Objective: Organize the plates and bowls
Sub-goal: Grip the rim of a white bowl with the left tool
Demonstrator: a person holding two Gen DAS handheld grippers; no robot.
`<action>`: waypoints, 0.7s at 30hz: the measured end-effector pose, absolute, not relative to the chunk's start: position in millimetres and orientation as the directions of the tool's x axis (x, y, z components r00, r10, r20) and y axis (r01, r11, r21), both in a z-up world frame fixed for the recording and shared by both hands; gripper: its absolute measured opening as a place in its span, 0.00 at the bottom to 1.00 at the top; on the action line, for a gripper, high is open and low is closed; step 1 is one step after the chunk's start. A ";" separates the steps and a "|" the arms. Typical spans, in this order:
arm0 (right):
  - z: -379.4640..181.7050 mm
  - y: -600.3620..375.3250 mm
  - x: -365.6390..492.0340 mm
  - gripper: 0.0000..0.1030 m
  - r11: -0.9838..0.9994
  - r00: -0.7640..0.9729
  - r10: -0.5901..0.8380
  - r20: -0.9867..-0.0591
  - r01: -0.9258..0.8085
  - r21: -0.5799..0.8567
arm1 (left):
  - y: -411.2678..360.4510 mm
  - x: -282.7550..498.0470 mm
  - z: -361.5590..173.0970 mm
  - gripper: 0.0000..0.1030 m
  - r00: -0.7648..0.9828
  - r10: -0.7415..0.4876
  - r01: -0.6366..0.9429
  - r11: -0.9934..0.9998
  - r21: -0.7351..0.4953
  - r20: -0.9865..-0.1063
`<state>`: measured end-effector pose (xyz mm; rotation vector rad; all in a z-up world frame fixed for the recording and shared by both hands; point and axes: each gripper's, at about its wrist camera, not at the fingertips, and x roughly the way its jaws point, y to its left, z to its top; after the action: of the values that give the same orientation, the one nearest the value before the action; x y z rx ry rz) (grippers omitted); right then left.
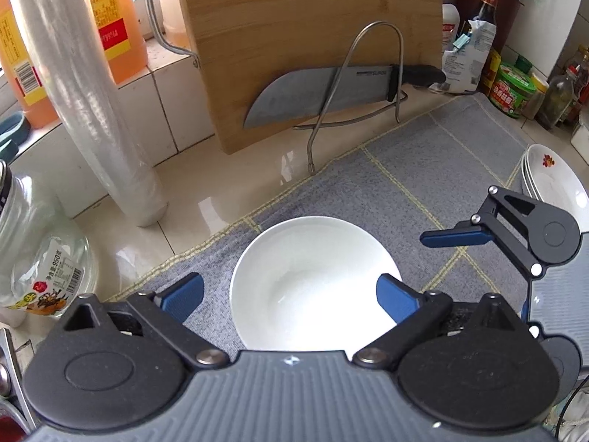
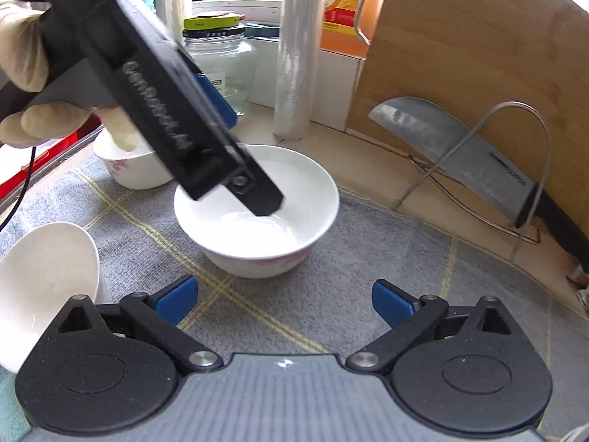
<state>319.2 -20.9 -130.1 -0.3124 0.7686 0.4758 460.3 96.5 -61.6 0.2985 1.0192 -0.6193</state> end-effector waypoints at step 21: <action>-132.8 -0.5 333.1 0.78 0.807 0.615 0.334 -0.715 -0.578 -0.121 | 98.0 477.9 -77.3 0.75 0.291 -0.384 0.608 0.781 -0.140 -0.876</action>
<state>333.1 -0.5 -132.8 -0.3590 0.7388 0.5384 477.9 98.0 -77.3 0.2378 1.0900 -0.6694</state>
